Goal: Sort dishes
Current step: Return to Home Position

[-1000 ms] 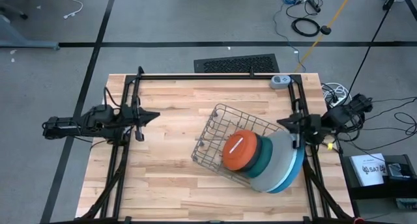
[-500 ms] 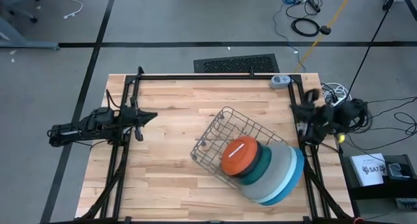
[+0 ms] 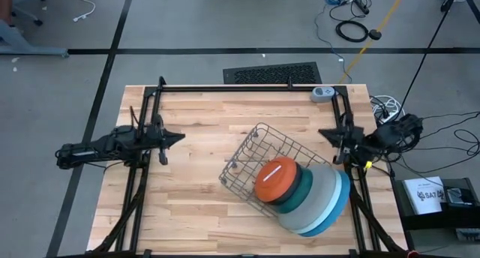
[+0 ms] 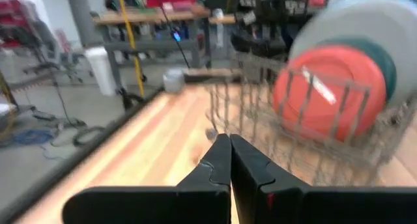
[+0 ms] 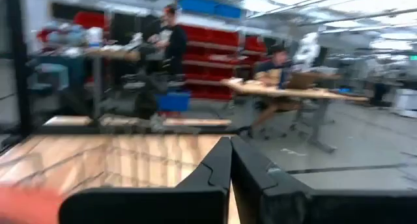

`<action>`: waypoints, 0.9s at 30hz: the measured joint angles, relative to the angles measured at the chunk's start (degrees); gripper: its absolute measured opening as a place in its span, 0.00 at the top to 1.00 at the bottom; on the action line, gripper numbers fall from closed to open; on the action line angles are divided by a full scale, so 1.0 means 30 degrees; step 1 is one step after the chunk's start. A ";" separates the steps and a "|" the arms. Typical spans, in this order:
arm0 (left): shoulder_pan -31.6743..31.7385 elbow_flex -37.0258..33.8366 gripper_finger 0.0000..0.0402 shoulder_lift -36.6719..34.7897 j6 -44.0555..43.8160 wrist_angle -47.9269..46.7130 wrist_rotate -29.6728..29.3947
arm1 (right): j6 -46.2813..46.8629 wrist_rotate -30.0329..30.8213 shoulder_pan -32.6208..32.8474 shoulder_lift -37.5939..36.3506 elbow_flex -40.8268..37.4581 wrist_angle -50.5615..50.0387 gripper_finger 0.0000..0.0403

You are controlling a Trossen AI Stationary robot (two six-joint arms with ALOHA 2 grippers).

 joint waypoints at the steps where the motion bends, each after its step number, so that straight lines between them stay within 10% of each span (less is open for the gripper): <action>1: 0.0000 -0.0297 1.00 0.0000 -0.0028 -0.0060 0.0171 | 0.0236 -0.0321 0.0001 0.0000 -0.0297 -0.0048 1.00; 27: 0.0000 -0.1691 1.00 0.0000 -0.0574 -0.0378 -0.3343 | 0.3584 -0.2874 -0.0625 0.0095 -0.3952 0.0300 1.00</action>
